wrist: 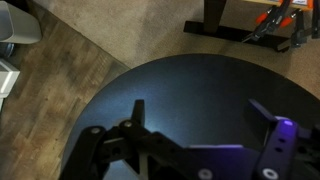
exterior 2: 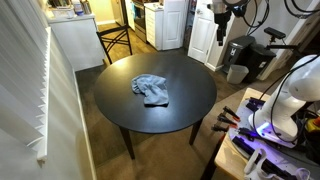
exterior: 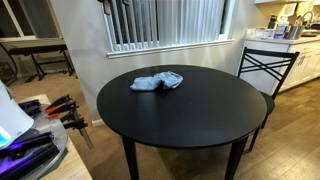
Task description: Wipe the table using the blue object
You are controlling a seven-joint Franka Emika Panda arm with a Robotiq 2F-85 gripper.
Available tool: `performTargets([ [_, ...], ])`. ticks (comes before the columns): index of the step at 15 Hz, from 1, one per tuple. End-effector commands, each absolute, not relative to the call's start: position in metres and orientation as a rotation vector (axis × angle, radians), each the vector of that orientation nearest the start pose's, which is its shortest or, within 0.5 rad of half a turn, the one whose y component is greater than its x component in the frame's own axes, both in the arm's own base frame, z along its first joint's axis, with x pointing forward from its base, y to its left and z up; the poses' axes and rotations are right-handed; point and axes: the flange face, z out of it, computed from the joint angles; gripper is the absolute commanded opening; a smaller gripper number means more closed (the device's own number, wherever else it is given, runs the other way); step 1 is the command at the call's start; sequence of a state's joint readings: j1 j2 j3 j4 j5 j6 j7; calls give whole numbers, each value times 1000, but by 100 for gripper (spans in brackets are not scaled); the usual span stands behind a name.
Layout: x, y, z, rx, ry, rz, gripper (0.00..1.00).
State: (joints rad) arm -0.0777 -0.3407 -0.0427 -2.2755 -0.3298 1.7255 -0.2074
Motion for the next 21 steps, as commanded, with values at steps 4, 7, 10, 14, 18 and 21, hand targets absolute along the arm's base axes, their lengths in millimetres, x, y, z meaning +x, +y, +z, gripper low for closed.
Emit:
performTargets([
  [4, 419, -82, 480, -3367, -298, 434, 100],
  [7, 434, -71, 478, -3386, -279, 414, 100],
  [10, 475, -34, 458, -3408, -301, 382, 100],
  [14, 535, 3, 420, -3397, -300, 216, 100],
  [18, 582, 5, 375, -3347, -165, 153, 100],
  [21, 608, -4, 351, -3289, 12, 112, 100],
])
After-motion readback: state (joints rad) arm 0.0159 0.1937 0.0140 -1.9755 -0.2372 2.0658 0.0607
